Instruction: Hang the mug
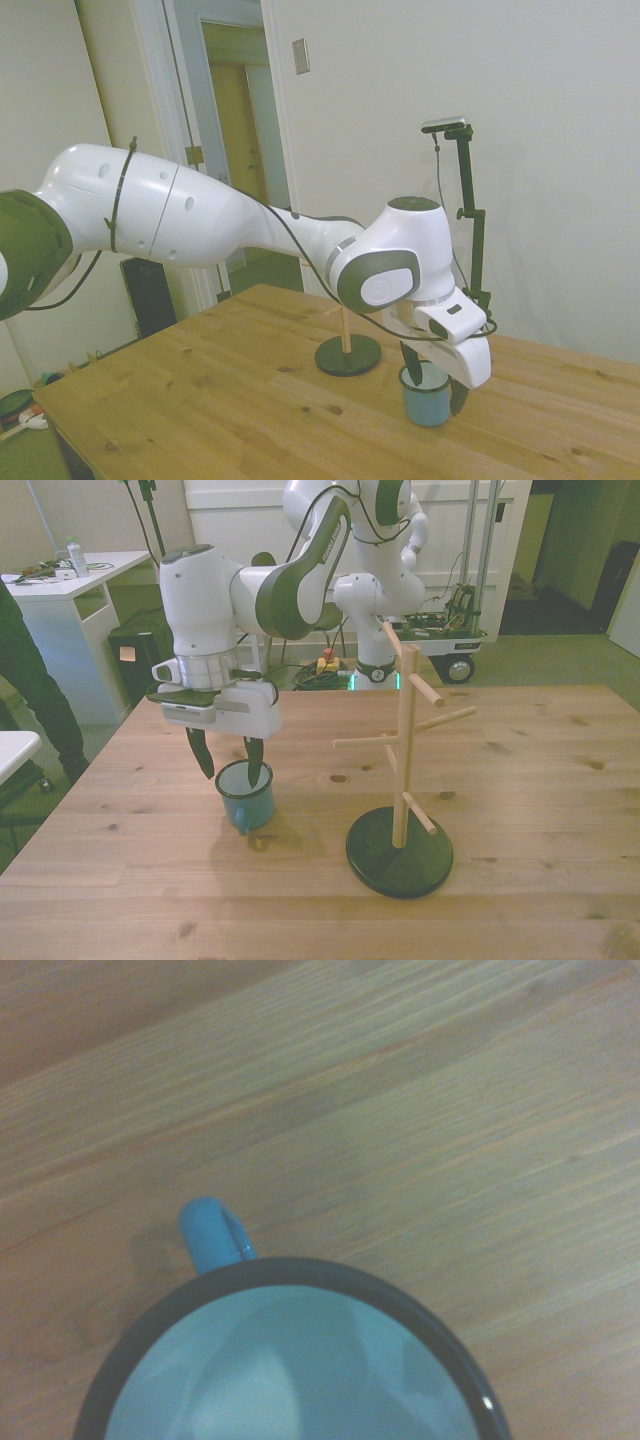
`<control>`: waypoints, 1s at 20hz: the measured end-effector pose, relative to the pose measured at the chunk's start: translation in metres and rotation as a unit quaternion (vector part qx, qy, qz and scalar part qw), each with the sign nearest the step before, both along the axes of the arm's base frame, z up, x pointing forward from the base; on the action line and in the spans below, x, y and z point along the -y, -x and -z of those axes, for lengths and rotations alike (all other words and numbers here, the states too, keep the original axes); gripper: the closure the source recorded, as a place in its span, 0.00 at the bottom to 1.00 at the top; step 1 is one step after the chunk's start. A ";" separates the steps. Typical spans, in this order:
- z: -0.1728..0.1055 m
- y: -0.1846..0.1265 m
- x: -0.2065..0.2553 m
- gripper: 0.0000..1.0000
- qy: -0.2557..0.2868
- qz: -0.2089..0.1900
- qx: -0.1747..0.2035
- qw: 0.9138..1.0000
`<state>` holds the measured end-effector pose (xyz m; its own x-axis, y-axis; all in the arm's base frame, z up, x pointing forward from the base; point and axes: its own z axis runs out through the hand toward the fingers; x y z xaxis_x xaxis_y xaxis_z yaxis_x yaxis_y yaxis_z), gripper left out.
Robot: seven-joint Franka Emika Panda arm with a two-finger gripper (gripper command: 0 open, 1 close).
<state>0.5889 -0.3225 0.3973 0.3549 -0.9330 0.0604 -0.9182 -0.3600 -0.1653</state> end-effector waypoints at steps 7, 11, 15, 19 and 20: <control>0.006 -0.003 -0.003 1.00 -0.002 -0.003 -0.004 1.000; 0.007 -0.003 -0.003 1.00 -0.002 -0.003 -0.004 1.000; 0.006 -0.002 -0.003 1.00 -0.002 -0.003 -0.004 1.000; 0.004 -0.002 -0.003 1.00 -0.001 -0.003 -0.002 1.000; 0.003 -0.002 -0.003 1.00 0.000 -0.003 -0.002 1.000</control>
<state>0.5904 -0.3195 0.3944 0.3612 -0.9307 0.0586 -0.9163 -0.3658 -0.1627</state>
